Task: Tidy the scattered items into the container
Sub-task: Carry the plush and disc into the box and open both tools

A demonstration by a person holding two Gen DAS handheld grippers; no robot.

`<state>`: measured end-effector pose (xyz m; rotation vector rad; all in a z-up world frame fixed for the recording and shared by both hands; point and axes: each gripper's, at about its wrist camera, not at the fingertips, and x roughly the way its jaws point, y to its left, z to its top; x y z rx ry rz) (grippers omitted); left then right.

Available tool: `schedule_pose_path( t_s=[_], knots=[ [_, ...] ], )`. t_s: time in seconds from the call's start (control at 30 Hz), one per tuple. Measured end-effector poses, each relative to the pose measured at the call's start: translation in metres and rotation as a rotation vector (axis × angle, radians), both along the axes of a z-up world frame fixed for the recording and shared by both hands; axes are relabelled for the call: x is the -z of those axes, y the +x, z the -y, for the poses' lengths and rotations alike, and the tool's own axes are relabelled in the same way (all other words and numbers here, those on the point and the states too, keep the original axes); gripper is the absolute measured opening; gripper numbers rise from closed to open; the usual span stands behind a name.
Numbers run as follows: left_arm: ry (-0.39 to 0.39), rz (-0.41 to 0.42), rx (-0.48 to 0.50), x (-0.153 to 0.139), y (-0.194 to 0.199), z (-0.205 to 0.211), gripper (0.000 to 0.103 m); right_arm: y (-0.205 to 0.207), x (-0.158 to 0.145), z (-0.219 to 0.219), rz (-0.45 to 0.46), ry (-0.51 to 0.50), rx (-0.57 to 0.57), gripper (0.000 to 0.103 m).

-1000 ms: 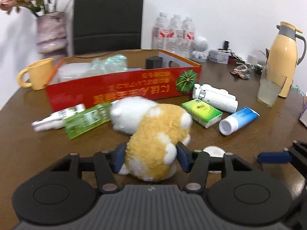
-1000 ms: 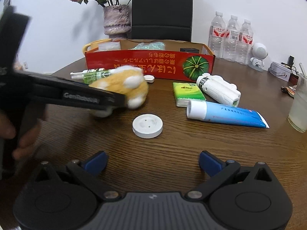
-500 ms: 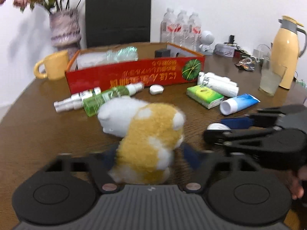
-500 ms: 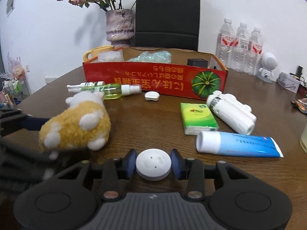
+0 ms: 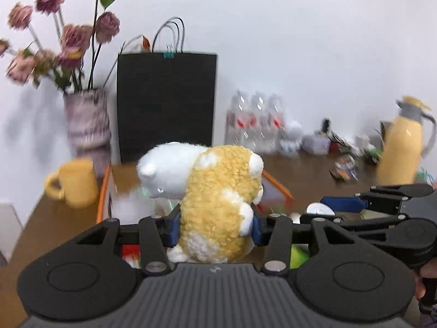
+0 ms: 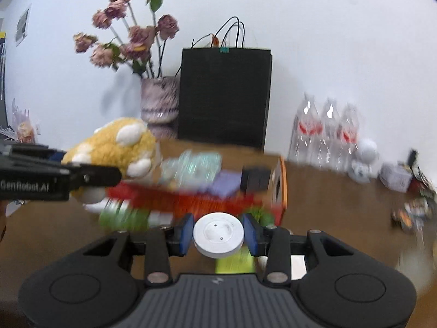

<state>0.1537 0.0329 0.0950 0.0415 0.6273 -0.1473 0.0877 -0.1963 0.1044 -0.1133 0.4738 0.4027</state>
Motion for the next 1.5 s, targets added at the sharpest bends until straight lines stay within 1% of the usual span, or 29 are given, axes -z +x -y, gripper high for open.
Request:
schedule_pose_path(
  t_s=[0.07,0.17,0.23,0.27,0.33,0.4,0.43,0.47,0.5,0.53,0.57,0.6,0.63,0.67,0.73,0.87,0.93,1.07,1.13,1.23,1.37,1.5],
  knots=[
    [0.003,0.006,-0.009,-0.012,0.024,-0.003,0.048,0.047,-0.006,-0.006,-0.056,0.021,-0.01,0.038],
    [0.008,0.016,-0.022,-0.031,0.06,-0.007,0.048,0.118,0.002,-0.023,-0.164,0.036,-0.004,0.038],
    [0.042,-0.056,-0.066,-0.015,0.098,-0.012,0.048,0.157,0.017,-0.037,-0.244,0.044,0.01,0.038],
    [0.034,-0.095,-0.078,-0.008,0.113,-0.016,0.048,0.172,0.026,-0.043,-0.288,0.05,0.018,0.038],
    [0.015,-0.167,-0.093,0.003,0.138,-0.023,0.05,0.191,0.041,-0.057,-0.356,0.017,0.008,0.038],
    [0.029,-0.212,-0.108,0.009,0.148,-0.028,0.058,0.199,0.051,-0.068,-0.396,-0.037,0.0,0.039],
    [0.04,-0.23,-0.122,0.011,0.153,-0.029,0.067,0.202,0.055,-0.073,-0.413,-0.065,-0.002,0.044],
    [0.048,-0.242,-0.143,0.01,0.154,-0.032,0.078,0.205,0.056,-0.076,-0.431,-0.078,0.003,0.047],
    [0.04,-0.246,-0.146,0.006,0.154,-0.033,0.084,0.208,0.055,-0.076,-0.449,-0.075,0.016,0.055],
    [0.033,-0.251,-0.149,0.002,0.153,-0.034,0.095,0.211,0.053,-0.076,-0.466,-0.072,0.028,0.068],
    [0.014,-0.25,-0.144,-0.005,0.151,-0.035,0.1,0.212,0.049,-0.074,-0.488,-0.072,0.041,0.074],
    [0.013,-0.258,-0.141,-0.011,0.149,-0.034,0.101,0.211,0.044,-0.07,-0.514,-0.074,0.055,0.084],
    [0.012,-0.265,-0.139,-0.017,0.147,-0.034,0.102,0.21,0.038,-0.067,-0.539,-0.076,0.068,0.086],
    [0.01,-0.273,-0.136,-0.024,0.145,-0.034,0.103,0.209,0.032,-0.064,-0.565,-0.078,0.082,0.087],
    [0.021,-0.295,-0.14,-0.035,0.139,-0.031,0.103,0.207,0.021,-0.057,-0.616,-0.082,0.109,0.093],
    [-0.001,-0.352,-0.125,-0.054,0.121,-0.026,0.103,0.203,-0.001,-0.043,-0.717,-0.089,0.164,0.094],
    [0.008,-0.36,-0.115,-0.053,0.108,-0.021,0.103,0.198,-0.012,-0.037,-0.753,-0.097,0.182,0.094],
    [0.025,-0.378,-0.096,-0.051,0.081,-0.011,0.103,0.17,-0.021,-0.031,-0.752,-0.129,0.172,0.095],
    [0.018,-0.389,-0.095,-0.051,0.068,-0.007,0.103,0.158,-0.025,-0.03,-0.743,-0.135,0.174,0.095],
    [-0.017,-0.393,-0.083,-0.053,0.044,0.0,0.103,0.137,-0.035,-0.029,-0.707,-0.146,0.193,0.095],
    [-0.022,-0.358,-0.093,-0.063,0.013,0.007,0.103,0.111,-0.043,-0.029,-0.66,-0.162,0.207,0.096],
    [-0.012,-0.317,-0.086,-0.072,-0.017,0.01,0.103,0.085,-0.05,-0.025,-0.631,-0.141,0.201,0.096]
  ],
)
